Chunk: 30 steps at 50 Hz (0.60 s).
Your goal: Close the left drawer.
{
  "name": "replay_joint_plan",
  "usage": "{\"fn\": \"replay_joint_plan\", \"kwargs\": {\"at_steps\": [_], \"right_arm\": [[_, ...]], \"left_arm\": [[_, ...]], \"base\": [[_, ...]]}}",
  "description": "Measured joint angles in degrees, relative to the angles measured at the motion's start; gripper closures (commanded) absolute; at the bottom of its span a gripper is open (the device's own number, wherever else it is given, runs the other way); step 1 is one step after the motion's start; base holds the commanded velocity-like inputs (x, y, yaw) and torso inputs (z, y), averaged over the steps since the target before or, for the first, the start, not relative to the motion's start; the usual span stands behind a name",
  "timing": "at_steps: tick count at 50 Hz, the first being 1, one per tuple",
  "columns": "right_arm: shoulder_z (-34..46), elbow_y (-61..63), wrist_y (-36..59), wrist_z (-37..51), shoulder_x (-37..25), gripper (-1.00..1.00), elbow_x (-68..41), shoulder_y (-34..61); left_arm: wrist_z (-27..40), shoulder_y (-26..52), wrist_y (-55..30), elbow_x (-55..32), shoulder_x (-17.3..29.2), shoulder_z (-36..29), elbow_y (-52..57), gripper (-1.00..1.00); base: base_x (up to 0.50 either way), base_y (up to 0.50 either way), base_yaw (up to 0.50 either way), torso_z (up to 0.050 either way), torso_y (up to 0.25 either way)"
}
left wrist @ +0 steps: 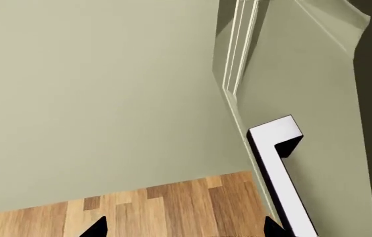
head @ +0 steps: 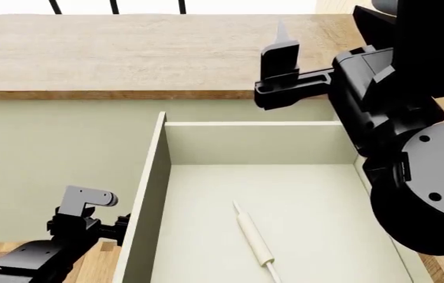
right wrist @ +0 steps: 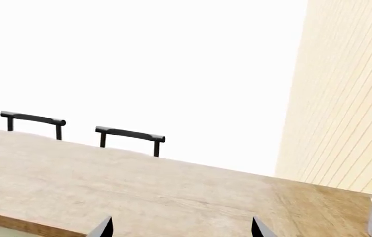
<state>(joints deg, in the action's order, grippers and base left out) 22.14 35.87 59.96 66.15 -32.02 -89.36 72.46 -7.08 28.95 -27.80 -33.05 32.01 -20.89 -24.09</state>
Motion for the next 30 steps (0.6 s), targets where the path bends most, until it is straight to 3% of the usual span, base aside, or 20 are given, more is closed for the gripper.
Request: {"fn": "replay_joint_plan", "kwargs": {"at_steps": [30], "right_arm": [[0.41, -0.07, -0.58, 0.06, -0.52, -1.0, -0.04, 0.07]], "left_arm": [[-0.78, 1.66, -0.87, 0.92, -1.14, -2.0, -0.06, -1.0]], "base": [[0.0, 0.0, 0.0, 0.0, 0.0]]}}
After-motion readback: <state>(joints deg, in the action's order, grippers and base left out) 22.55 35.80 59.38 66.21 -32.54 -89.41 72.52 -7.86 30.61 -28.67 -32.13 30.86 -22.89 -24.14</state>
